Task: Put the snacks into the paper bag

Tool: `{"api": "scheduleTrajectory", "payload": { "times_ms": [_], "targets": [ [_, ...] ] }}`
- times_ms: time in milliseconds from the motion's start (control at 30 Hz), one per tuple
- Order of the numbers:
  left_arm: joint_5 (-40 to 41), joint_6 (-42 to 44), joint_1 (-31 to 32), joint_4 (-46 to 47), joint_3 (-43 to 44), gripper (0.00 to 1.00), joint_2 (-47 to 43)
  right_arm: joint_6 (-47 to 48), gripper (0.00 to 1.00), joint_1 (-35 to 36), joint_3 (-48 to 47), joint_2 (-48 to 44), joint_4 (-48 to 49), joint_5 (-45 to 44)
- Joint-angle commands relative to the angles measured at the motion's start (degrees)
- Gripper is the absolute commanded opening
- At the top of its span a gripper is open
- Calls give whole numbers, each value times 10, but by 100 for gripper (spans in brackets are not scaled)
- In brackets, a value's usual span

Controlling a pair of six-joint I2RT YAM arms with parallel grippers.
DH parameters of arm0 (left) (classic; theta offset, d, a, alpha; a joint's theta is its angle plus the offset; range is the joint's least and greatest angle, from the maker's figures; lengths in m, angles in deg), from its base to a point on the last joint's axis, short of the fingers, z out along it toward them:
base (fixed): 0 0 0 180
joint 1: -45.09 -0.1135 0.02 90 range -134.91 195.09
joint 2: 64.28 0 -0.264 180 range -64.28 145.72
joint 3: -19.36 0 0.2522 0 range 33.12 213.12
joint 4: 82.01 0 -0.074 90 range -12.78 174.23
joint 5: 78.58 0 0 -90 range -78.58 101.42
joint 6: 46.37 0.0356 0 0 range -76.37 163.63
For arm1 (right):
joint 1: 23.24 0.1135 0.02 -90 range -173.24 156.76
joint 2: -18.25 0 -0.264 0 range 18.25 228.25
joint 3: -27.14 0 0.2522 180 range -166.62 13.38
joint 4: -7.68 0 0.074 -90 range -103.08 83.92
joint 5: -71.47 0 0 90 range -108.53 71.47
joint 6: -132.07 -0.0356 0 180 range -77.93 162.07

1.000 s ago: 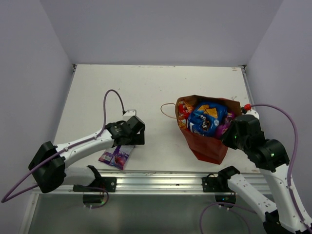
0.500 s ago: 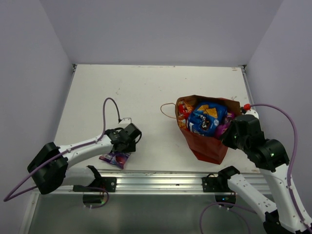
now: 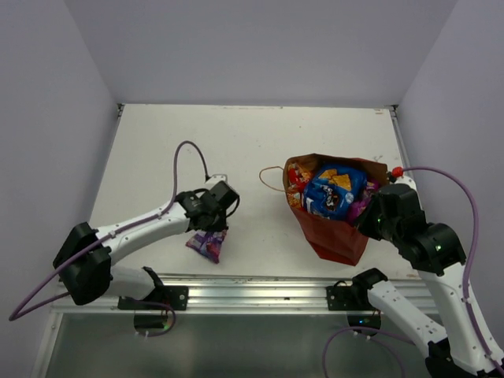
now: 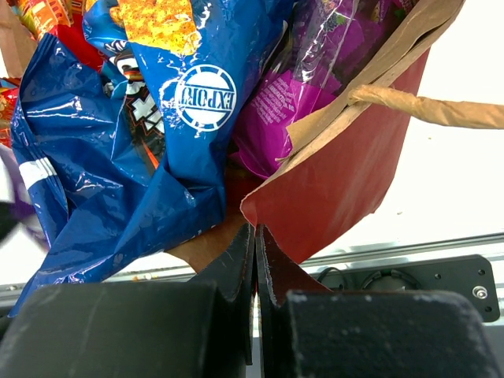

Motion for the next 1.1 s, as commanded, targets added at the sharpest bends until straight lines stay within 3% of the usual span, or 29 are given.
{"api": "scheduleTrajectory", "payload": {
  "times_ms": [0,67,167,267,500,600,667,867,1067],
  "targets": [
    [-25,73,15,34,207,0,-1,6,0,1,0,10,1,16],
    [-39,107,25,40,341,0,24,6,0,1,-2,10,0,16],
    [-99,142,43,84,470,0,64,6,0,1,-3,9,0,12],
    [-171,152,59,149,533,0,98,6,0,1,-4,10,-1,12],
    [-339,119,101,367,473,0,162,5,0,1,-3,7,-2,10],
    [-401,113,122,409,484,0,246,5,0,1,-2,9,-1,11],
    [-397,136,138,401,531,0,282,5,0,1,-3,9,-1,12],
    [-369,187,186,224,693,0,412,0,0,1,-6,-3,-16,-2],
    [-304,200,186,112,788,0,488,-2,0,2,-5,-8,-20,-3]
  ]
}}
